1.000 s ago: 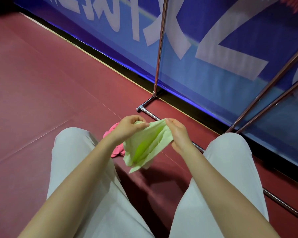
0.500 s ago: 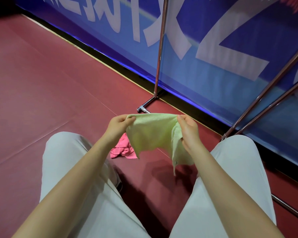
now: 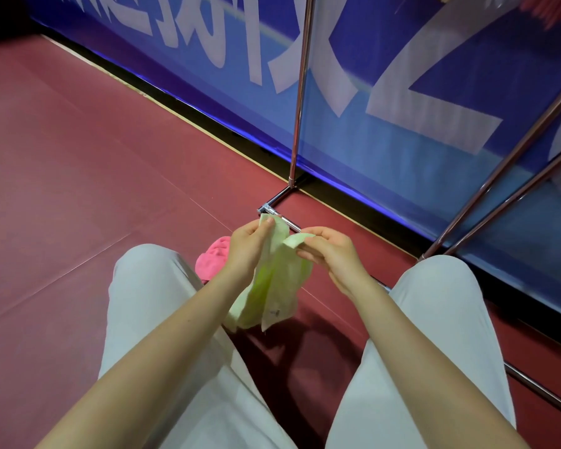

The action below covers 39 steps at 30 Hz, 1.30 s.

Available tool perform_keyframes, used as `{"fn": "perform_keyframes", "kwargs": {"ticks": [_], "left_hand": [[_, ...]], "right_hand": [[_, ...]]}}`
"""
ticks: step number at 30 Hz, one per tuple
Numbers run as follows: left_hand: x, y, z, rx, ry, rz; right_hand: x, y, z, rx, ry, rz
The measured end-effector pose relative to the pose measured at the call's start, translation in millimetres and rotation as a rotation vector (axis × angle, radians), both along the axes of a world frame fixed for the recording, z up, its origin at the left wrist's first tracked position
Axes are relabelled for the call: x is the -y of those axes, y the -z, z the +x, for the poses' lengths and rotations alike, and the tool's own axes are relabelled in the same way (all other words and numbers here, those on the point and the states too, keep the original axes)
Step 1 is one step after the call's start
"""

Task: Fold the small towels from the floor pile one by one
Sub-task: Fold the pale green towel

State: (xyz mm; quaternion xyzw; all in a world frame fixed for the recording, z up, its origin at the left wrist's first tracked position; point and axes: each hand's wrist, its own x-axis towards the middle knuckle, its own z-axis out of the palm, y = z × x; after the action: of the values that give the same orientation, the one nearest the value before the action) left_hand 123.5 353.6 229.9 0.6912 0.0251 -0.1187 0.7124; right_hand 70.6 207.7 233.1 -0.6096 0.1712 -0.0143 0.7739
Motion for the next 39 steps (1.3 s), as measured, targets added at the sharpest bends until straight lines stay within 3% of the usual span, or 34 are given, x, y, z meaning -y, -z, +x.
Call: {"fn": "perform_keyframes", "kwargs": {"ticks": [8,14,27,32,39], "left_hand": [[7.9,6.8,2.3,-0.111,0.035,-0.091],[13.4,4.6,-6.1,-0.123,0.006,-0.125],[20.6,8.9,-11.4,-0.214,0.089,-0.289],[24.4,8.5,-15.8,-0.224,0.136,-0.322],[29.3,8.5,-16.7,-0.249,0.256,-0.287]], "right_hand": [[-1.5,-0.7,1.5,0.033,0.024,-0.279],[11.6,8.0,0.4,0.116,0.050,-0.729],[-1.2,-15.0,-8.1,0.198,-0.128,-0.376],[-3.2,-10.7,-6.8,0.172,-0.030,-0.422],[0.8,4.5,-3.9,0.177,0.096,-0.691]]}}
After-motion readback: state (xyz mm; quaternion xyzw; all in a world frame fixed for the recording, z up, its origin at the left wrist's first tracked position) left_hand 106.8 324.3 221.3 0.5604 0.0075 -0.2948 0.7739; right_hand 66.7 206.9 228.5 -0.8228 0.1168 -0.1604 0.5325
